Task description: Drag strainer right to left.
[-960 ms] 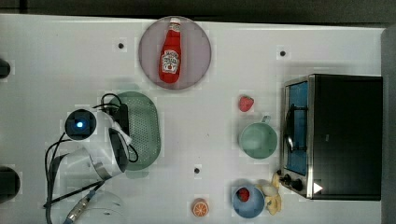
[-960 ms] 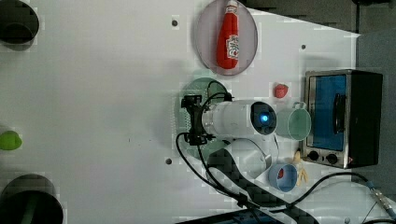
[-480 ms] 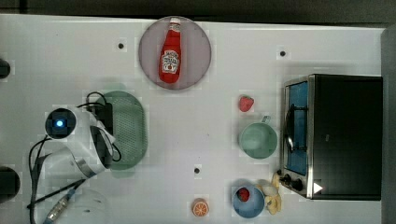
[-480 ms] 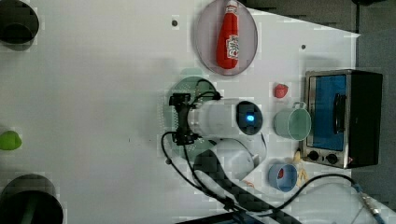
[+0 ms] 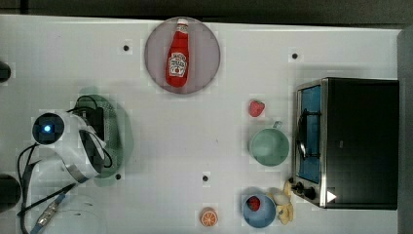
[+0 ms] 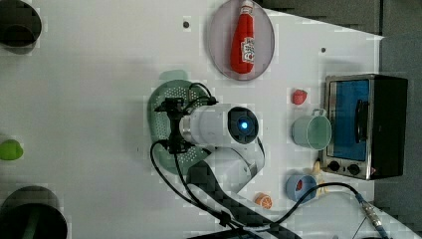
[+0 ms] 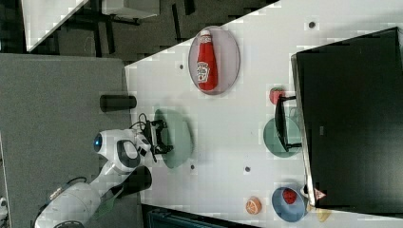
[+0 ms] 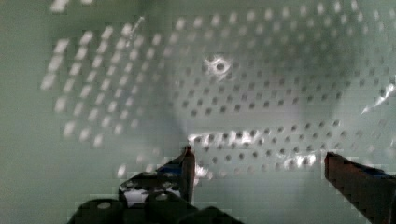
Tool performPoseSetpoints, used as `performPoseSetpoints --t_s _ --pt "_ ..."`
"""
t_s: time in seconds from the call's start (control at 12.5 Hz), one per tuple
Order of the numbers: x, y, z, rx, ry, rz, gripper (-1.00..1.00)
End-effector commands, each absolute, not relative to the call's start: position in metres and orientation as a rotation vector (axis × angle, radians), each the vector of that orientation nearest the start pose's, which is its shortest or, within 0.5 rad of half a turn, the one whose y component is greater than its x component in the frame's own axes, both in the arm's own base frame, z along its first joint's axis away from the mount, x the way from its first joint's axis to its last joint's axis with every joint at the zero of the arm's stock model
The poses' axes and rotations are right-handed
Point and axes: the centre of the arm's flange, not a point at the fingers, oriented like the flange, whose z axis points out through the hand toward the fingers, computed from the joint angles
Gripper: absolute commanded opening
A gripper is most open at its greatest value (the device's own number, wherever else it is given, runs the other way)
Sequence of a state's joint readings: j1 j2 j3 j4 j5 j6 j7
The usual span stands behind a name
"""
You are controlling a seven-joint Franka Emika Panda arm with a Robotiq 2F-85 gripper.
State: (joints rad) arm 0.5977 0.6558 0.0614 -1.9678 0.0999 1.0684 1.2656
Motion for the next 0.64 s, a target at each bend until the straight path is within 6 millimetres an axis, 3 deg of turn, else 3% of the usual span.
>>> performPoseSetpoints --t_s 0.08,0.64 --pt "0.473 0.402 0.142 -2.242 2.143 0.149 1.0" --pt "0.467 0.422 0.145 -2.222 2.147 0.151 1.0"
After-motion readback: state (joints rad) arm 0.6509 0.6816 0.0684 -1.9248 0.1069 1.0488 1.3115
